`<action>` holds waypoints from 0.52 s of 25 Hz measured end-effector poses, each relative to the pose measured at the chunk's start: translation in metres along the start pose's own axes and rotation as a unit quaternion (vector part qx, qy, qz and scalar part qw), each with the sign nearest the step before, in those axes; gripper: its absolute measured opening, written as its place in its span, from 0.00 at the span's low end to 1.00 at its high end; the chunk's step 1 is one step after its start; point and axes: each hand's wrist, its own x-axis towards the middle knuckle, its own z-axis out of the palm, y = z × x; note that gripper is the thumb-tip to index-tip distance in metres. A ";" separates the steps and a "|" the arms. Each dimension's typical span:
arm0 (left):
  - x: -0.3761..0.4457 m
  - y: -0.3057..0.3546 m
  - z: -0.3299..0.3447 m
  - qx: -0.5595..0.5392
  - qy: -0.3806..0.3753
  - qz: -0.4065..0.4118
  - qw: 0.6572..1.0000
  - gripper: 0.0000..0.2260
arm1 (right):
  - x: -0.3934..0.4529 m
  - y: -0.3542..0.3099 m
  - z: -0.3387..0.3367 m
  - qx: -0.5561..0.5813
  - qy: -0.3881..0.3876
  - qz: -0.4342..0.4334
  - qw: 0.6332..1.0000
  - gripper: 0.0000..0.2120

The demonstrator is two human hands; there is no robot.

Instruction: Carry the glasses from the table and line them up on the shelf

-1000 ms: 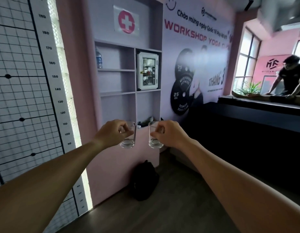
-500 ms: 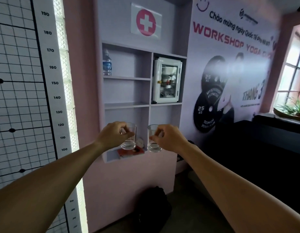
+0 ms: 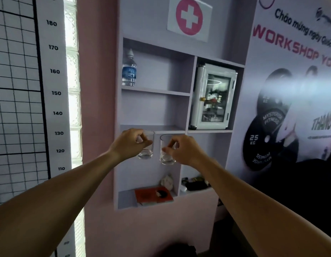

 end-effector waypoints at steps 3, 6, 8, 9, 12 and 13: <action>0.065 -0.030 0.006 0.021 0.017 0.001 1.000 0.09 | 0.078 0.019 0.013 0.009 0.016 -0.009 1.000 0.12; 0.120 -0.057 0.012 0.040 0.050 -0.005 0.998 0.08 | 0.146 0.037 0.029 0.040 0.042 -0.016 0.998 0.10; 0.146 -0.073 0.017 0.057 0.065 -0.012 0.996 0.08 | 0.182 0.049 0.043 0.058 0.039 -0.019 0.997 0.10; 0.156 -0.081 0.020 0.065 0.069 -0.017 0.995 0.08 | 0.197 0.054 0.049 0.062 0.032 -0.019 0.997 0.10; 0.185 -0.105 0.031 0.093 0.089 -0.036 0.991 0.09 | 0.247 0.072 0.071 0.076 0.022 -0.036 0.996 0.10; 0.193 -0.112 0.035 0.101 0.096 -0.045 0.989 0.10 | 0.261 0.077 0.078 0.080 0.018 -0.045 0.996 0.10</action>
